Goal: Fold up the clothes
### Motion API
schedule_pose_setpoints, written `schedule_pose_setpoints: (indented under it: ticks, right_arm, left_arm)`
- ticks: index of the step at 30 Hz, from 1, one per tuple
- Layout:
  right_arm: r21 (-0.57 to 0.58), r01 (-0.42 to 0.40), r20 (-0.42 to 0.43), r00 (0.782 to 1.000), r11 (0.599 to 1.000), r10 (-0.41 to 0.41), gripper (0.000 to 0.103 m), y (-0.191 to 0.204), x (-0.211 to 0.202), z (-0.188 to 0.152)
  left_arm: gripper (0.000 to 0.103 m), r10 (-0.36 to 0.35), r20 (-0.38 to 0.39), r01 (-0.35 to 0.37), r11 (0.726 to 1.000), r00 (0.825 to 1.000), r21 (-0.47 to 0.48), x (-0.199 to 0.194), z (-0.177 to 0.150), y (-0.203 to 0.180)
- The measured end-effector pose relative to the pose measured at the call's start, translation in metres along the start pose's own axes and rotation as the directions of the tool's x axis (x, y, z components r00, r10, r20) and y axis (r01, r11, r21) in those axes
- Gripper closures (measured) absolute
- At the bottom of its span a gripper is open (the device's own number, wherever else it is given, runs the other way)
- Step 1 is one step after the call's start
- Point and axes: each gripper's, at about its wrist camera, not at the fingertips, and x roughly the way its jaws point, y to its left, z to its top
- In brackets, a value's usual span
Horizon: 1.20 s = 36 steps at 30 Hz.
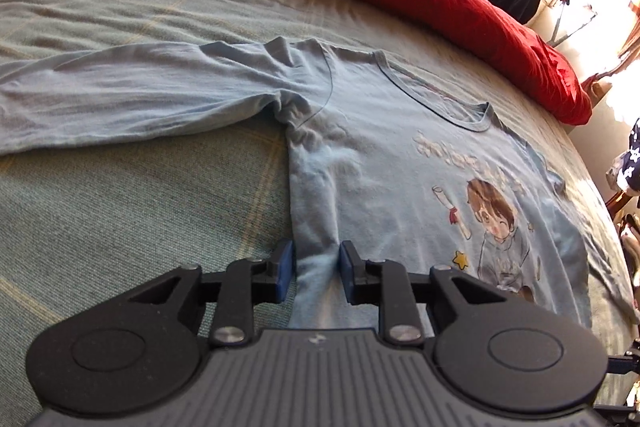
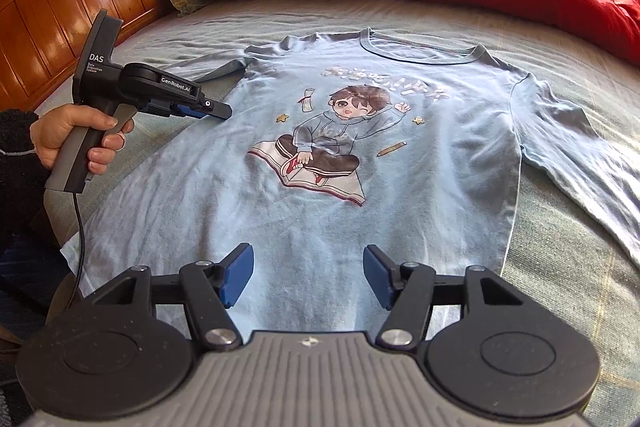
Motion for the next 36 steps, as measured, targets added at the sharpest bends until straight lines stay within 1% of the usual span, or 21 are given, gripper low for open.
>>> schedule_pose_setpoints:
  ticks: [2, 3, 5, 6, 8, 10, 16, 18, 20, 22, 23, 24, 25, 26, 27, 29, 30, 33, 35, 36]
  right_arm:
    - [-0.006, -0.001, -0.002, 1.000, 1.000, 0.001, 0.037, 0.001, 0.001, -0.001]
    - [-0.007, 0.000, -0.001, 1.000, 1.000, 0.000, 0.037, 0.001, 0.000, -0.001]
    - [-0.006, -0.005, 0.006, 1.000, 1.000, 0.005, 0.037, 0.000, -0.003, -0.001]
    - [-0.003, -0.008, 0.009, 1.000, 1.000, 0.008, 0.036, -0.001, -0.004, -0.001]
    - [0.000, -0.008, 0.011, 1.000, 1.000, 0.008, 0.035, -0.003, -0.005, -0.002]
    - [0.007, -0.008, 0.007, 1.000, 1.000, 0.008, 0.035, -0.006, -0.003, -0.002]
    - [0.015, -0.015, 0.004, 1.000, 1.000, 0.015, 0.035, -0.004, 0.001, -0.003]
    - [0.006, -0.011, 0.002, 1.000, 1.000, 0.011, 0.035, -0.002, 0.001, -0.003]
    - [0.001, -0.005, 0.002, 1.000, 1.000, 0.005, 0.035, -0.002, 0.000, -0.004]
    - [0.003, 0.004, 0.002, 1.000, 1.000, -0.004, 0.035, -0.002, 0.000, -0.003]
    - [0.004, 0.007, 0.002, 1.000, 1.000, -0.007, 0.035, -0.003, 0.000, -0.004]
    - [0.005, 0.007, 0.003, 1.000, 1.000, -0.007, 0.035, -0.003, 0.000, -0.004]
    - [0.006, 0.008, 0.004, 1.000, 1.000, -0.008, 0.035, -0.004, -0.001, -0.004]
    - [0.007, 0.009, 0.006, 1.000, 1.000, -0.009, 0.035, -0.004, -0.001, -0.004]
    - [0.008, 0.009, 0.009, 1.000, 1.000, -0.009, 0.035, -0.004, -0.002, -0.004]
    - [0.007, 0.011, 0.012, 1.000, 1.000, -0.011, 0.035, -0.004, -0.004, -0.004]
    - [0.006, 0.013, 0.016, 1.000, 1.000, -0.013, 0.035, -0.004, -0.005, -0.004]
    - [0.014, 0.018, 0.022, 1.000, 1.000, -0.018, 0.035, -0.009, -0.008, -0.002]
    - [0.031, 0.030, 0.031, 0.999, 0.999, -0.031, 0.035, -0.015, -0.008, 0.001]
    - [0.042, 0.035, 0.037, 0.999, 0.999, -0.036, 0.034, -0.020, -0.007, 0.004]
  left_arm:
    - [0.076, -0.037, -0.003, 0.037, 0.999, 0.999, -0.030, -0.002, 0.004, 0.003]
    - [0.076, -0.060, 0.004, 0.060, 0.995, 0.998, -0.082, -0.004, 0.005, 0.011]
    - [0.076, -0.102, 0.022, 0.104, 0.978, 0.995, -0.182, -0.010, 0.009, 0.026]
    - [0.077, -0.097, 0.048, 0.104, 0.973, 0.994, -0.204, -0.015, 0.010, 0.032]
    - [0.079, -0.067, 0.069, 0.080, 0.978, 0.995, -0.192, -0.021, 0.011, 0.037]
    - [0.079, -0.046, 0.039, 0.052, 0.983, 0.998, -0.175, -0.017, 0.009, 0.038]
    - [0.079, -0.064, 0.019, 0.066, 0.989, 0.998, -0.130, -0.007, 0.007, 0.026]
    - [0.080, -0.044, 0.009, 0.045, 0.995, 0.999, -0.094, -0.003, 0.007, 0.018]
    - [0.080, -0.001, 0.006, 0.001, 1.000, 1.000, -0.022, 0.000, 0.006, 0.007]
    - [0.081, 0.042, 0.017, -0.042, 0.998, 0.999, 0.046, 0.002, 0.002, -0.005]
    - [0.084, 0.063, 0.023, -0.065, 0.995, 0.998, 0.080, 0.002, 0.000, -0.010]
    - [0.092, 0.082, 0.029, -0.084, 0.990, 0.996, 0.110, 0.003, -0.001, -0.016]
    - [0.097, 0.083, 0.027, -0.086, 0.990, 0.996, 0.110, 0.003, -0.002, -0.017]
    - [0.099, 0.096, 0.030, -0.098, 0.989, 0.995, 0.115, 0.001, -0.001, -0.017]
    - [0.100, 0.110, 0.033, -0.113, 0.986, 0.993, 0.119, -0.001, 0.000, -0.017]
    - [0.101, 0.171, 0.054, -0.176, 0.976, 0.984, 0.131, -0.006, 0.003, -0.012]
    - [0.101, 0.187, 0.057, -0.193, 0.973, 0.981, 0.124, -0.009, 0.005, -0.007]
    - [0.101, 0.200, 0.071, -0.206, 0.974, 0.977, 0.094, -0.021, 0.010, 0.004]
    - [0.100, 0.116, 0.054, -0.120, 0.988, 0.992, 0.092, -0.025, 0.006, -0.003]
    - [0.099, 0.073, 0.045, -0.077, 0.993, 0.996, 0.090, -0.027, 0.005, -0.006]
